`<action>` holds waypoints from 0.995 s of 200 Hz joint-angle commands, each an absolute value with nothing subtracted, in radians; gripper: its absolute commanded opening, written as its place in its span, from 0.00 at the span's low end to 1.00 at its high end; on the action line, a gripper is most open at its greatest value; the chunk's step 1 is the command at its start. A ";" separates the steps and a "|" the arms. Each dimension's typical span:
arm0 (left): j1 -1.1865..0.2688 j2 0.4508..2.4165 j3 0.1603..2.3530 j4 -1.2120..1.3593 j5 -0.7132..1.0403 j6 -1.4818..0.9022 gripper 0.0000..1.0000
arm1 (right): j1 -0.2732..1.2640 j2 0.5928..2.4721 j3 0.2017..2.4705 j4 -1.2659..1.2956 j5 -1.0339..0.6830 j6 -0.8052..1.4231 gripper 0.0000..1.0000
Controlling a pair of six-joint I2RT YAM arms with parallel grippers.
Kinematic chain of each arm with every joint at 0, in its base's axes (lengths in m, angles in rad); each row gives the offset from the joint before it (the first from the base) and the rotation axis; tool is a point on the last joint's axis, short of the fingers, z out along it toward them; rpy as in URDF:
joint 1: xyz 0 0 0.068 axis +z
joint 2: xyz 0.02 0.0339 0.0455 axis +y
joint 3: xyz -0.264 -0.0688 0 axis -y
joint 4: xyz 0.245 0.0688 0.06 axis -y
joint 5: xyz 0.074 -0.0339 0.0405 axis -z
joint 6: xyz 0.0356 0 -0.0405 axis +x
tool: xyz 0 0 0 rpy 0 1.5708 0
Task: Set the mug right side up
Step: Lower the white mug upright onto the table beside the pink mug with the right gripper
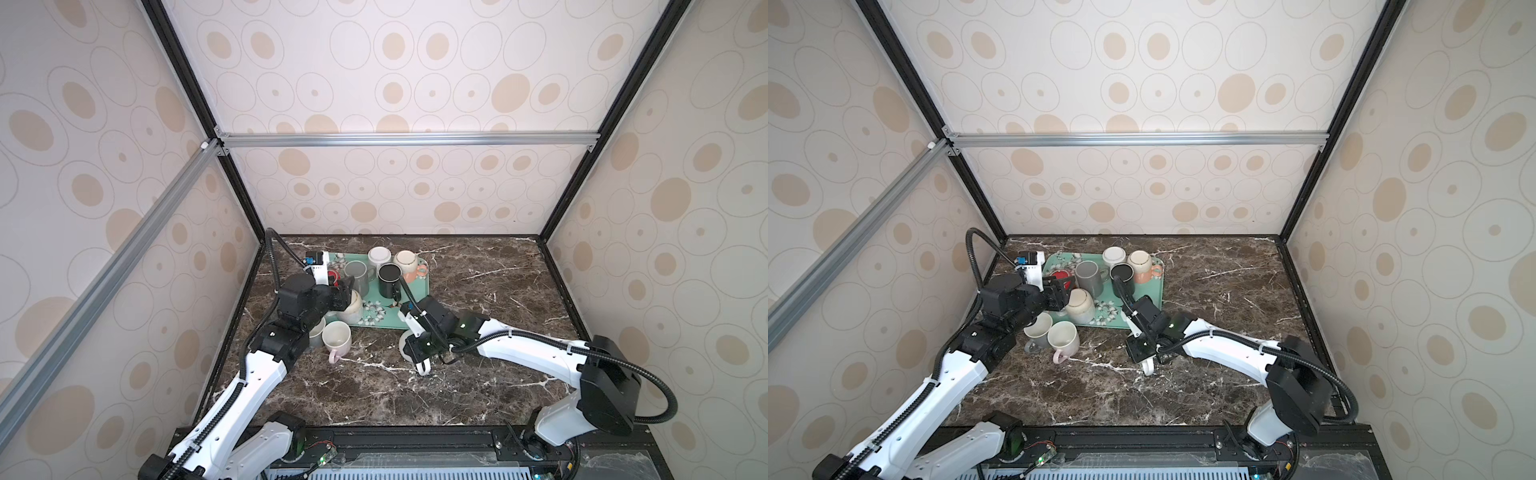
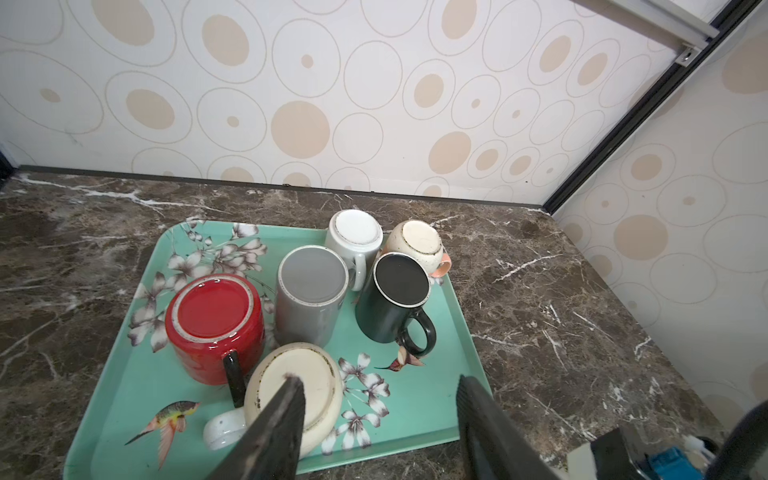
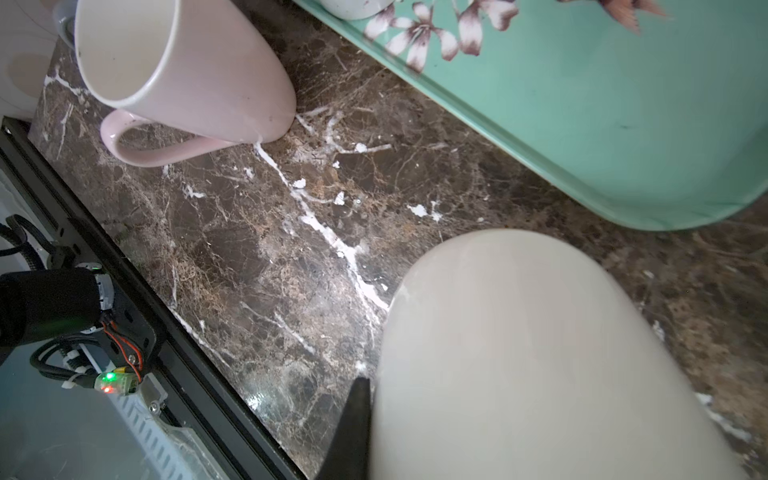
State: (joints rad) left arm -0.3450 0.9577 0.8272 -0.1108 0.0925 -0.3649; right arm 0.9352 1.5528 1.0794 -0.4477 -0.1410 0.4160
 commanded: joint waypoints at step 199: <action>-0.347 0.885 0.787 -0.171 -0.008 -0.256 0.63 | 0.982 2.004 1.559 -0.386 -0.282 0.379 0.10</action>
State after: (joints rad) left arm -0.3450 0.8932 0.7578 -0.1677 -0.0002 -0.2817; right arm 0.9871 1.9907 1.4998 -0.4259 -0.2588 0.3779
